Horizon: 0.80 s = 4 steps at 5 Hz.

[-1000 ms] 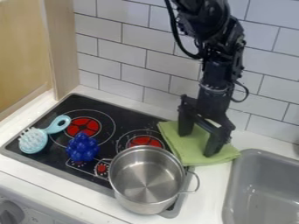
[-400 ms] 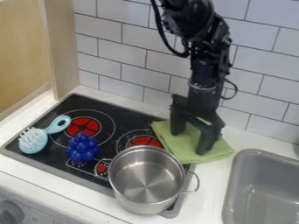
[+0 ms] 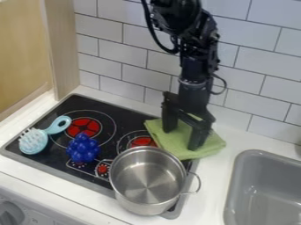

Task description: Takes the green cloth and places it on the left burner

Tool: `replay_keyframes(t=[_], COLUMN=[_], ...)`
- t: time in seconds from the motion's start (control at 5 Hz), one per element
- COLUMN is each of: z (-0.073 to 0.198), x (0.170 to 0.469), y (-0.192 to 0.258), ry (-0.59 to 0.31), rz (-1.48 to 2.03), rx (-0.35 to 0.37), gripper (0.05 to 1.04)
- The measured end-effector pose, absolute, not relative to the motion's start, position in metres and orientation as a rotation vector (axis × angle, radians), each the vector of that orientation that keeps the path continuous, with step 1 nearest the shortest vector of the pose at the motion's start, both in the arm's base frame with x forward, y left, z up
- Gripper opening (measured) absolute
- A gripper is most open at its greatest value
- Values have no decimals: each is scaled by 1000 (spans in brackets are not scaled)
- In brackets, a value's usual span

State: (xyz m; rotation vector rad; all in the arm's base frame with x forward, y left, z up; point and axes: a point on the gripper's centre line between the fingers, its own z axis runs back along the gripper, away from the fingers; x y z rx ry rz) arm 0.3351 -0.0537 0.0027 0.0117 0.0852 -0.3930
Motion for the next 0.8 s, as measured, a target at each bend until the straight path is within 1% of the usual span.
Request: replay_keyframes(t=[0.4,0.8], z=[4,6], x=[334,333], y=[-18,19], ry=[117,131], rz=[-334,-251], rx=[-6,-37], gripper=[999,999])
